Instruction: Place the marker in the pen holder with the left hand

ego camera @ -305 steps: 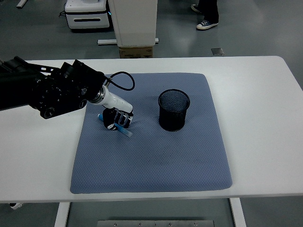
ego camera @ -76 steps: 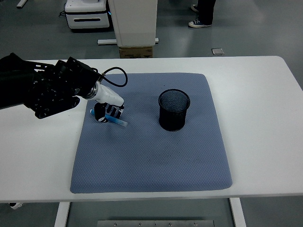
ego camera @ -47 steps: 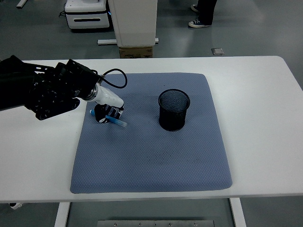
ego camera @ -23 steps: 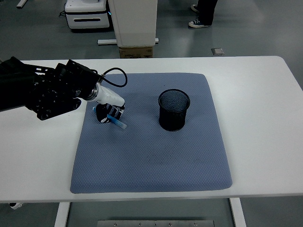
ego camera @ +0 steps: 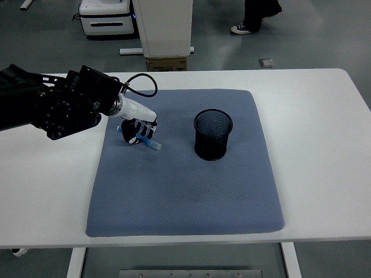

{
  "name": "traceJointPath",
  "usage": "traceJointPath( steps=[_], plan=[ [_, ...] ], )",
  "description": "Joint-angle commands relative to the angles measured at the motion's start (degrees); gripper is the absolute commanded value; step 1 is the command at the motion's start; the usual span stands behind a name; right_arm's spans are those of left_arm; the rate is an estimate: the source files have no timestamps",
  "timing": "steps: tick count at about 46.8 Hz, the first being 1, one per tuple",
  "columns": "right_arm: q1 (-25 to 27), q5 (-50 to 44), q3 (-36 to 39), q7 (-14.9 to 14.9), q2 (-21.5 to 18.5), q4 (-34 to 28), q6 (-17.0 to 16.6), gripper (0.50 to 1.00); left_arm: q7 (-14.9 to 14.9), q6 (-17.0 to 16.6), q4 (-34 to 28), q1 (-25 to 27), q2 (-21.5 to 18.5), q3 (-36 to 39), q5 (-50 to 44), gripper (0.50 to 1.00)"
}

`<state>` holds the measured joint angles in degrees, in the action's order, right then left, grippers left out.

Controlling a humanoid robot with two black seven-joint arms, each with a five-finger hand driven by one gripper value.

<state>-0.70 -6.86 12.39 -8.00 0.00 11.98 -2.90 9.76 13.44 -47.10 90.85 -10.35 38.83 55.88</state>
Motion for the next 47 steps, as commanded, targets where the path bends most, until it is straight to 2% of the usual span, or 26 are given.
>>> traceJointPath(
  steps=[1,22,47],
  plan=[
    [0.0,0.0,0.0,0.0,0.0,0.0,0.0,1.0,0.0,0.0,0.2,0.2,0.0,0.0,-1.6,0.5],
    [0.0,0.0,0.0,0.0,0.0,0.0,0.0,1.0,0.0,0.1,0.2,1.5,0.1,-1.3,-4.6,0.5],
    [0.0,0.0,0.0,0.0,0.0,0.1,0.0,1.0,0.0,0.1,0.2,6.2,0.1,-3.7,-9.5,0.5]
  ],
)
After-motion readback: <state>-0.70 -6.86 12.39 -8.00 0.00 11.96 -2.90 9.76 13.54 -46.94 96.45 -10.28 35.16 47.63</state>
